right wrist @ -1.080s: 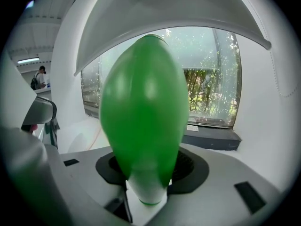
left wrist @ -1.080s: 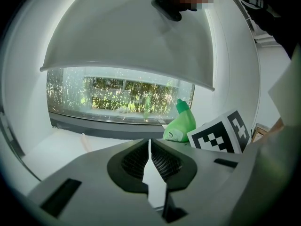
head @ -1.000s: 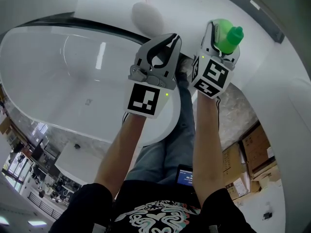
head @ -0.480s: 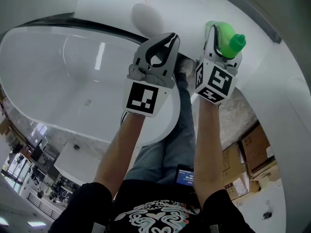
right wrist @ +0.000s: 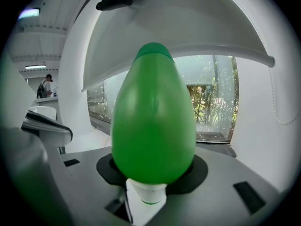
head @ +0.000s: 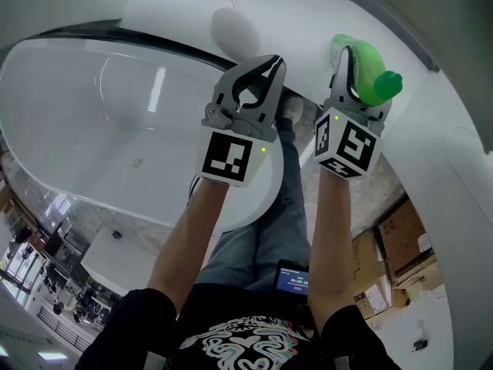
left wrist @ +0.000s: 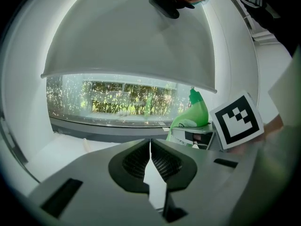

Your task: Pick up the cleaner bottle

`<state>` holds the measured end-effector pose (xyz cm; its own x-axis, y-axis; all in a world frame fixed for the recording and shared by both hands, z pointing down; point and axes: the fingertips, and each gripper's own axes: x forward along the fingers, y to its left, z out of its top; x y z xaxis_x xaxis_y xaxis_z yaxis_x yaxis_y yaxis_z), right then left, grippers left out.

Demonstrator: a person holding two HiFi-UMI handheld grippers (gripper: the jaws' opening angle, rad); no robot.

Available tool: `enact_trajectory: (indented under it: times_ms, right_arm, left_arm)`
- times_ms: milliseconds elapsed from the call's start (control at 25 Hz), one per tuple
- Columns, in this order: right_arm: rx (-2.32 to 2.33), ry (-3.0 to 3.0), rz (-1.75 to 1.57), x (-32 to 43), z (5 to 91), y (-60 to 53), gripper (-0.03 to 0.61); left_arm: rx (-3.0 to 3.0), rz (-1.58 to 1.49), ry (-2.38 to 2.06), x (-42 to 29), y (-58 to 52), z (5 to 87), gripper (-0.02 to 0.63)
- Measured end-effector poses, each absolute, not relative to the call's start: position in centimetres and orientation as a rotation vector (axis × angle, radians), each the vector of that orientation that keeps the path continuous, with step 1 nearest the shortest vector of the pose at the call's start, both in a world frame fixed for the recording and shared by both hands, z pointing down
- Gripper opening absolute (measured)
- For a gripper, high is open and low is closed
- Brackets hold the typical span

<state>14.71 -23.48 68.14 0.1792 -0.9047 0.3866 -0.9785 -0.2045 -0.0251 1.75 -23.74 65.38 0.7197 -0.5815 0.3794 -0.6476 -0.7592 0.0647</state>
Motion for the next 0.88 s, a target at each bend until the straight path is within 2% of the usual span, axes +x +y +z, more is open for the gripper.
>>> enact_trajectory:
  times_ms: [880]
  right_arm:
    - [2.24, -1.935, 0.334, 14.8, 55.8, -20.0, 0.206]
  left_arm:
    - [2.881, 0.492, -0.926, 2.7, -21.6, 57.0, 0.018]
